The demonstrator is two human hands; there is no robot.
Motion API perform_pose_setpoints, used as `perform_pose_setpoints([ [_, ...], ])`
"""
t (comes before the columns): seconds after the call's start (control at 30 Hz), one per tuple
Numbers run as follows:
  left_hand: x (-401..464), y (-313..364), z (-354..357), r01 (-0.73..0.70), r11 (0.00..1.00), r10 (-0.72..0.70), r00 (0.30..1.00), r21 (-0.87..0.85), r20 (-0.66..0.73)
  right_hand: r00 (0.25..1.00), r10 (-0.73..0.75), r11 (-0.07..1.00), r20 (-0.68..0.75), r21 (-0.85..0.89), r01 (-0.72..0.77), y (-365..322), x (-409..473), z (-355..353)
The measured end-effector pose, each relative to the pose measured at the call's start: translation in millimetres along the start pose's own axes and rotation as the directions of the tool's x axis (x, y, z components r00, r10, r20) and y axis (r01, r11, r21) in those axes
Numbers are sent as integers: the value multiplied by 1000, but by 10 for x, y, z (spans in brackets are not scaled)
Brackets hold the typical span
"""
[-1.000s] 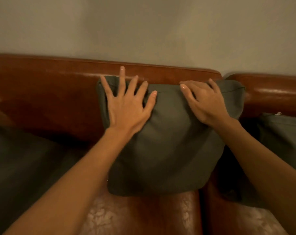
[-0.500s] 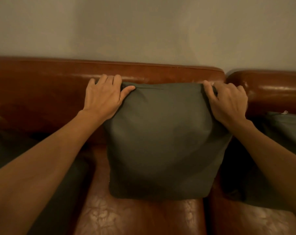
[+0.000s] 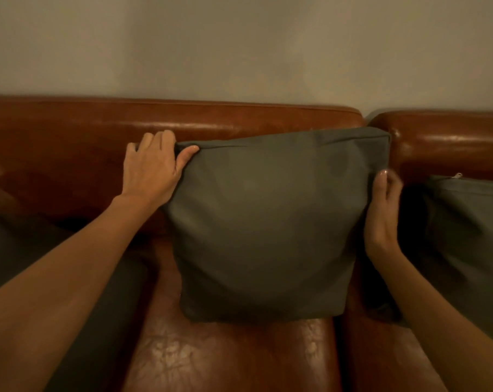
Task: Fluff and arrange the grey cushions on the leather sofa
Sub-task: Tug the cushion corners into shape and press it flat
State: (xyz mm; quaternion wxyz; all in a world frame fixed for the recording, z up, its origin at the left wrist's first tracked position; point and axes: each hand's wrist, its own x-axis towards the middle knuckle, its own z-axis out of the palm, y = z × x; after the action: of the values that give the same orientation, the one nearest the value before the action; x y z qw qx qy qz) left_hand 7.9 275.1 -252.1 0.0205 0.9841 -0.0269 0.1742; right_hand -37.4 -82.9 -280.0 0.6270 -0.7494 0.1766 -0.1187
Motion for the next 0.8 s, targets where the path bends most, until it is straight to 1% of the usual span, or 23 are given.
perform_pose_setpoints([
  [0.03, -15, 9, -12, 11, 1000, -11, 1000, -11, 5, 994, 89, 994, 62, 61, -93, 75, -86, -2],
  [0.07, -26, 22, -29, 20, 999, -20, 1000, -28, 8, 984, 141, 984, 105, 98, -151, 125, -161, 3],
  [0.1, -28, 37, -52, 30, 998, -29, 1000, -53, 11, 981, 156, 978, 115, 122, -170, 136, -206, 18],
  [0.17, 10, 72, -106, 60, 995, -57, 998, -82, 33, 987, 135, 978, 92, 145, -147, 50, -242, 62],
  [0.23, 84, 185, -199, 65, 997, -62, 996, -45, 58, 995, 81, 984, 52, 153, -88, -27, -258, 68],
  [0.27, 134, 289, -259, 30, 998, -28, 998, -47, 57, 998, 48, 987, 31, 151, -52, -76, -284, 82],
  [0.3, 180, 428, -332, -30, 996, 35, 997, -89, 62, 1000, 16, 988, 5, 152, -16, -125, -315, 108],
  [0.33, 221, 598, -422, -95, 978, 111, 991, -186, 78, 1000, -17, 987, -14, 162, 20, -185, -348, 140],
  [0.37, 258, 773, -526, -133, 932, 178, 978, -336, 107, 998, -47, 984, -32, 170, 52, -255, -379, 186],
  [0.4, 286, 944, -643, -132, 859, 228, 964, -495, 139, 996, -82, 981, -42, 175, 89, -341, -412, 234],
  [0.43, 304, 1083, -759, -117, 790, 257, 954, -602, 153, 991, -127, 976, -43, 172, 132, -443, -452, 288],
  [0.47, 311, 1171, -857, -109, 758, 267, 952, -643, 153, 984, -172, 970, -39, 168, 176, -550, -497, 347],
  [0.5, 308, 1215, -963, -111, 762, 255, 957, -638, 137, 976, -215, 962, -33, 166, 217, -670, -549, 398],
  [0.57, 274, 1166, -1143, -94, 783, 166, 984, -615, 61, 957, -291, 942, -10, 172, 288, -921, -646, 471],
  [0.6, 247, 1110, -1214, -73, 768, 103, 995, -636, 10, 946, -324, 934, 6, 164, 318, -1058, -682, 489],
  [0.63, 215, 1033, -1269, -58, 737, 40, 998, -673, -42, 932, -362, 926, 31, 132, 355, -1200, -696, 507],
  [0.7, 121, 864, -1335, -33, 662, -93, 988, -749, -126, 882, -462, 885, 96, -16, 465, -1500, -696, 548],
  [0.77, -7, 674, -1324, -5, 552, -242, 956, -834, -167, 812, -557, 796, 175, -169, 582, -1748, -684, 669],
  [0.8, -79, 584, -1265, 9, 489, -311, 936, -872, -165, 777, -591, 743, 216, -229, 629, -1813, -684, 758],
])
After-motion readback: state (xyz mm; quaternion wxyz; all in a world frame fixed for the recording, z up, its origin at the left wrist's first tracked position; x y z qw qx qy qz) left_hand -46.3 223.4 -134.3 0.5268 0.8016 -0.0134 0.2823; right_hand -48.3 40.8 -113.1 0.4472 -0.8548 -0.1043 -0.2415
